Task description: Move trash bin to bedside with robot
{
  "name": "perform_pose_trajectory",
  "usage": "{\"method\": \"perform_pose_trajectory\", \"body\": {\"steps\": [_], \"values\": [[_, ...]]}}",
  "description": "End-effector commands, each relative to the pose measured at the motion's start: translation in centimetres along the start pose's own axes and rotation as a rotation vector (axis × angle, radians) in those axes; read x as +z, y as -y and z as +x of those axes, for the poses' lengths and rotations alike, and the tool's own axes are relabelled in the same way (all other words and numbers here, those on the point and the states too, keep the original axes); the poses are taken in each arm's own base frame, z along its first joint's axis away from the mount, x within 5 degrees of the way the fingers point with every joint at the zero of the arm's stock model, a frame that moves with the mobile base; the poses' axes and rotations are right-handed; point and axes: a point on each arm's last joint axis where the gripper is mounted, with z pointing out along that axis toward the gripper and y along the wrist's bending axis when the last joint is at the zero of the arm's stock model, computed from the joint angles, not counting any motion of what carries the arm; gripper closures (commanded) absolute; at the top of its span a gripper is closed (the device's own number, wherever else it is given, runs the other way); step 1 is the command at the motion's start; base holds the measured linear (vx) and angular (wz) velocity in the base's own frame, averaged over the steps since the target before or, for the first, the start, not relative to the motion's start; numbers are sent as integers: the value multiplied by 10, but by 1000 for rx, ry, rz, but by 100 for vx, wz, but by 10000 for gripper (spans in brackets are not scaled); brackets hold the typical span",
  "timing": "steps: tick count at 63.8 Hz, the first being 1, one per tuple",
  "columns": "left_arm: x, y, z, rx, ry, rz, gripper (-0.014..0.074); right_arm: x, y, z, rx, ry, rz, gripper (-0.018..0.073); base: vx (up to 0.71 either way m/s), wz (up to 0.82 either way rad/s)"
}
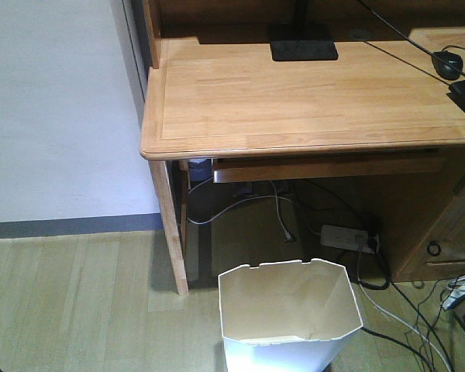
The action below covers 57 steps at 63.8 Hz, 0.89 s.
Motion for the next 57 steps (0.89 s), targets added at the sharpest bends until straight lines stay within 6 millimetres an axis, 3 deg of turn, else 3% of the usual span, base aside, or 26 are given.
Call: {"method": "perform_pose_trajectory", "body": {"steps": [1,50,57], "values": [[0,0,-3,-23,71,7,603,-1,1,-7,-12,87,8,568,0,0],[0,0,-3,-23,71,7,603,-1,1,-8,-13,95,9,568,0,0],[0,0,-3,-23,71,7,603,-3,1,-21,-34,234,14,568,0,0]]}}
